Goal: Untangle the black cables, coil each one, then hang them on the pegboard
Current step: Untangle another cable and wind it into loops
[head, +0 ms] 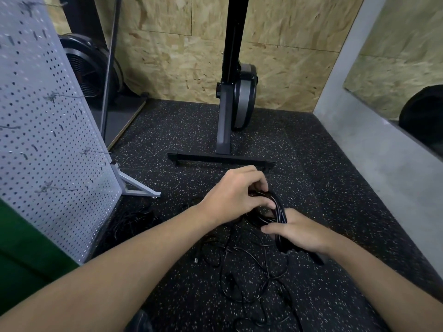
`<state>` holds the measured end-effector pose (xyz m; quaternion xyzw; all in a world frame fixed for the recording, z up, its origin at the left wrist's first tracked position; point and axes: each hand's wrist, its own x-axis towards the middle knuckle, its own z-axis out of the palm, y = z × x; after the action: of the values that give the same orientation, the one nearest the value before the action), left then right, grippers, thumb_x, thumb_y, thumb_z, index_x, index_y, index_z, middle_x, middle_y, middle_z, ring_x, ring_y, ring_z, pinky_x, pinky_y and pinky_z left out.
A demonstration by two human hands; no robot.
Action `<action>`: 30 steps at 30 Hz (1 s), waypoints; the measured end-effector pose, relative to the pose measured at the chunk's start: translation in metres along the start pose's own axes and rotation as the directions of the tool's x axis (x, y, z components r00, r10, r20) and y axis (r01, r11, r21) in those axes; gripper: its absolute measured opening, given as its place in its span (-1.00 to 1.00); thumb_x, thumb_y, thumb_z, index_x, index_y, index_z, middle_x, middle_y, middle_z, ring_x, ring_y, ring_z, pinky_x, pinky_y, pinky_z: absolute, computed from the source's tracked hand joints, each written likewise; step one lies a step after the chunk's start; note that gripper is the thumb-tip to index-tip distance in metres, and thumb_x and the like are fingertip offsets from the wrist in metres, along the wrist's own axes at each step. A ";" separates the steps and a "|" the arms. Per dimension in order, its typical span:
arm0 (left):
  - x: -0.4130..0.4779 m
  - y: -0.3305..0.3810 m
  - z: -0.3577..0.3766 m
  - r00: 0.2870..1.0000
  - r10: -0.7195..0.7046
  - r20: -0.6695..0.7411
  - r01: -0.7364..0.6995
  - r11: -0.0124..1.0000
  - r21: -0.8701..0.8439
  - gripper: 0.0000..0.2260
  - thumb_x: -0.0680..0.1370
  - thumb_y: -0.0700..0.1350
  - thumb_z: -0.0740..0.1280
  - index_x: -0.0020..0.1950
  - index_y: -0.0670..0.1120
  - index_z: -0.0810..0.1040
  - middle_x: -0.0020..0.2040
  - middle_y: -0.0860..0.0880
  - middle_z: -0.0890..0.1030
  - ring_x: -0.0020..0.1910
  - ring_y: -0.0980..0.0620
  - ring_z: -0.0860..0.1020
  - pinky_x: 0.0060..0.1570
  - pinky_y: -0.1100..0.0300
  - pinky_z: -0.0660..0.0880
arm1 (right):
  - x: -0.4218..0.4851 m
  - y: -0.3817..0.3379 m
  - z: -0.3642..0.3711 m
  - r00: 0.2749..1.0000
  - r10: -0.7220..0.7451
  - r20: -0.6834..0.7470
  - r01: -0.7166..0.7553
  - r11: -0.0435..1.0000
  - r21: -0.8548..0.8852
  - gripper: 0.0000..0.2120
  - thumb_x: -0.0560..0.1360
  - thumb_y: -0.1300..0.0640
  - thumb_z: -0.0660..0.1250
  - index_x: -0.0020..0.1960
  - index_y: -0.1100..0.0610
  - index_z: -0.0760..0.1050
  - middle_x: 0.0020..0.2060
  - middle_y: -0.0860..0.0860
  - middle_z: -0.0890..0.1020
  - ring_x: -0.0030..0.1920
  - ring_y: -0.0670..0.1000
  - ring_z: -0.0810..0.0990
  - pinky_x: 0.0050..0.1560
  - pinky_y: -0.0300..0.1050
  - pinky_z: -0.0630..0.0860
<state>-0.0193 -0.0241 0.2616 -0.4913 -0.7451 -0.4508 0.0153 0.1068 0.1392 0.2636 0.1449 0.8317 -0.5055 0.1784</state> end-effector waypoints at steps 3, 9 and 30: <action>0.000 -0.002 -0.002 0.995 -0.102 0.017 0.102 0.993 -0.054 -0.74 0.50 0.11 0.56 0.07 -0.01 0.67 0.01 0.12 0.63 0.03 0.20 0.58 0.07 0.28 0.52 | -0.001 -0.001 -0.002 1.000 -0.009 -0.002 0.009 0.996 0.091 -0.87 0.62 0.15 0.37 -0.10 0.14 0.54 -0.28 0.05 0.55 -0.29 0.01 0.55 -0.22 -0.03 0.58; -0.013 -0.038 -0.015 0.821 -0.413 0.394 0.466 0.884 -0.044 -0.70 0.64 -0.22 0.24 0.25 0.09 0.61 0.17 0.17 0.65 0.21 0.16 0.58 0.32 0.04 0.48 | -0.007 -0.004 -0.011 0.997 -0.045 -0.056 0.042 0.997 -0.057 -0.89 0.60 0.13 0.39 -0.03 0.17 0.61 -0.24 0.03 0.62 -0.18 0.05 0.59 -0.03 -0.01 0.50; -0.013 0.005 0.020 0.783 -0.584 0.216 0.598 0.610 -0.520 -0.85 0.58 -0.21 0.49 0.04 -0.26 0.59 -0.13 -0.18 0.70 -0.21 -0.12 0.74 -0.15 0.00 0.71 | 0.000 -0.001 -0.006 0.906 -0.133 -0.401 0.208 0.966 0.150 -0.80 0.59 -0.12 0.42 -0.17 -0.10 0.62 -0.26 -0.14 0.70 -0.09 -0.02 0.68 0.11 -0.01 0.55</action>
<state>-0.0005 -0.0194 0.2473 -0.2051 -0.6978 -0.6228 -0.2884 0.1052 0.1447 0.2665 0.1847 0.8079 -0.5574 -0.0492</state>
